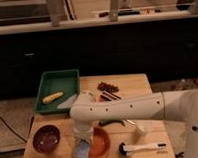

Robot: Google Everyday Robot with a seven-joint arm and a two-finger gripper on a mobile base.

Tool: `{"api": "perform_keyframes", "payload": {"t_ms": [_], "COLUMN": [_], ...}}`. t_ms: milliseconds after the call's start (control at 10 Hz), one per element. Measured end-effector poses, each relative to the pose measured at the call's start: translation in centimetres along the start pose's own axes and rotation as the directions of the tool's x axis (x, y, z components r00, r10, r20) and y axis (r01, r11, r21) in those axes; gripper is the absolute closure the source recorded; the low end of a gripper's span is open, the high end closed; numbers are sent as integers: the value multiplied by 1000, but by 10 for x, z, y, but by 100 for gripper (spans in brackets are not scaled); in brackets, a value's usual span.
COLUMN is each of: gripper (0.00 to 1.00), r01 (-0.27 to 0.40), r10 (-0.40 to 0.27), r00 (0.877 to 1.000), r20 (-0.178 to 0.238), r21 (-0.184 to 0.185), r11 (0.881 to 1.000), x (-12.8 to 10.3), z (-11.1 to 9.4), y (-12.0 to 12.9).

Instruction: Wipe red bowl with sponge

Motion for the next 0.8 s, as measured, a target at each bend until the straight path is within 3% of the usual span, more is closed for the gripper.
{"api": "perform_keyframes", "payload": {"t_ms": [200, 500, 800], "gripper": [100, 100, 100], "r01": [-27, -131, -220], "r10": [27, 131, 218], "r00": [1000, 991, 975], "r20": [10, 1, -48], "r21": [0, -21, -53], "r11": [1000, 991, 974], "x": [-3, 1, 33], "z": [-1, -8, -15], "y": [20, 74, 92]}}
